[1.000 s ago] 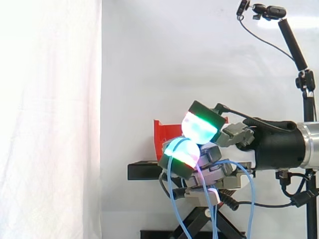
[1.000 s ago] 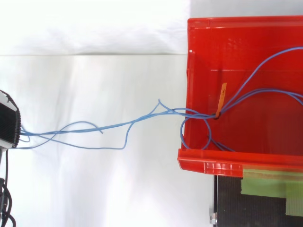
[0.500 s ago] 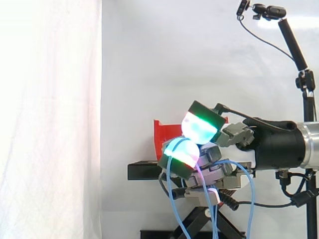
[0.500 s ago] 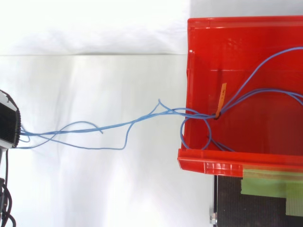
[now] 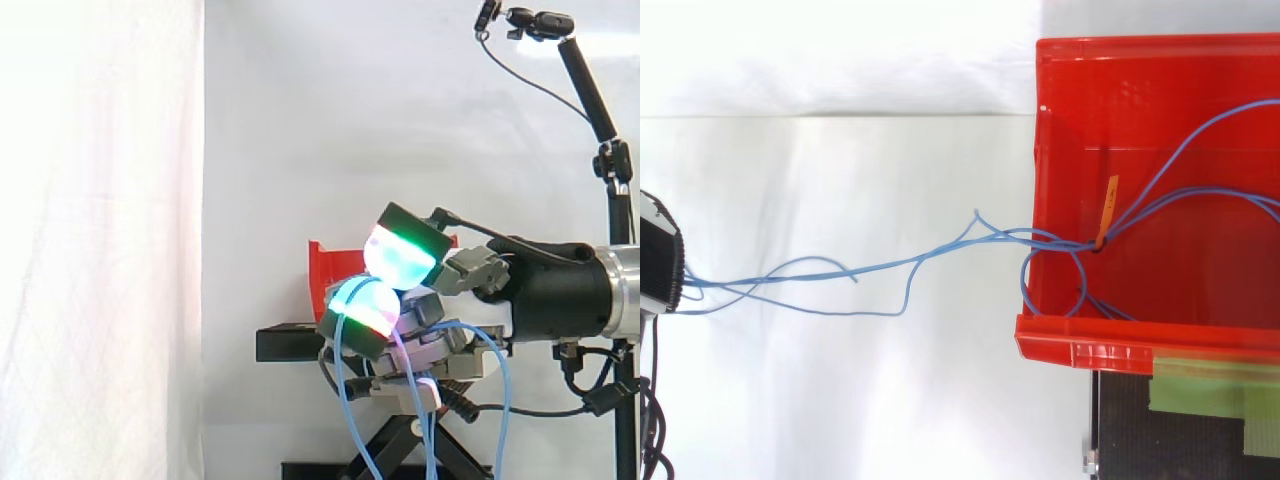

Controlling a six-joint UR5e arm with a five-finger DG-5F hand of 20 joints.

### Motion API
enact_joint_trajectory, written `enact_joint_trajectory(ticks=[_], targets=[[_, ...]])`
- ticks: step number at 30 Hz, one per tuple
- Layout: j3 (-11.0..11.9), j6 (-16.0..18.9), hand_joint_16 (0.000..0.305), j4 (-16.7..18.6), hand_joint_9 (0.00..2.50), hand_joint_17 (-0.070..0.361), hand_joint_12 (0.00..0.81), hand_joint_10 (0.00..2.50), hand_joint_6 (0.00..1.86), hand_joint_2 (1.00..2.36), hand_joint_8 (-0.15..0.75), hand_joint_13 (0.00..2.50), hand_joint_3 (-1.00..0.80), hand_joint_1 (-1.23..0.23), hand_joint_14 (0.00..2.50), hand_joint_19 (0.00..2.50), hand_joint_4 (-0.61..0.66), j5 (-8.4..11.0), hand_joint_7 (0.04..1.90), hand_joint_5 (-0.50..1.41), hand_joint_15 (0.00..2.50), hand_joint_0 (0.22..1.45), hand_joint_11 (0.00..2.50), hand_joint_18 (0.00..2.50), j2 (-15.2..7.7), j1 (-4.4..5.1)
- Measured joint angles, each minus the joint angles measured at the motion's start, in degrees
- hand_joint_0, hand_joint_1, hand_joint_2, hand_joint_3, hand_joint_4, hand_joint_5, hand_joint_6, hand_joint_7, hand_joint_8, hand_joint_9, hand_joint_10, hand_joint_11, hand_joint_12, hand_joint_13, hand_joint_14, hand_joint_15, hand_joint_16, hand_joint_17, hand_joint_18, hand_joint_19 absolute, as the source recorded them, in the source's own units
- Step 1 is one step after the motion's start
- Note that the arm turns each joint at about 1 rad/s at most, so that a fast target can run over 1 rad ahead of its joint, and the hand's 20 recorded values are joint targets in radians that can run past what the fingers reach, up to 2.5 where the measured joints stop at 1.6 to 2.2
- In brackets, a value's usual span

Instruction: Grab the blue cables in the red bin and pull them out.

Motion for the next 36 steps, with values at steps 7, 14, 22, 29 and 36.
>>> enact_joint_trajectory(ticks=[7, 14, 22, 29, 36], targets=[[0.0, 0.0, 0.043, 0.0, 0.88, 0.096, 0.326, 2.31, 0.88, 1.01, 0.251, 1.13, -0.55, -0.96, 1.60, 1.23, -0.01, 0.00, 0.64, 0.78, 1.33, 0.92, 1.39, 1.02, 0.0, 0.01], [0.0, 0.0, 0.042, 0.0, 0.88, 0.095, 0.322, 2.31, 0.88, 1.01, 0.245, 1.15, -0.54, -0.96, 1.60, 1.23, -0.01, 0.00, 0.64, 0.79, 1.31, 0.92, 1.39, 1.03, 0.0, 0.03], [0.0, 0.0, 0.043, 0.0, 0.89, 0.096, 0.316, 2.31, 0.88, 1.01, 0.245, 1.15, -0.54, -0.97, 1.58, 1.23, -0.01, 0.00, 0.64, 0.79, 1.35, 0.93, 1.39, 1.03, 0.0, 0.01], [0.0, 0.0, 0.042, 0.0, 0.89, 0.096, 0.323, 2.31, 0.88, 1.01, 0.251, 1.15, -0.53, -0.97, 1.58, 1.23, -0.01, 0.00, 0.64, 0.79, 1.34, 0.93, 1.41, 1.03, 0.0, 0.02], [0.0, 0.0, 0.042, 0.0, 0.89, 0.095, 0.323, 2.30, 0.88, 1.01, 0.246, 1.15, -0.54, -0.97, 1.58, 1.23, -0.01, 0.00, 0.64, 0.79, 1.34, 0.93, 1.41, 1.03, 0.0, 0.02]])
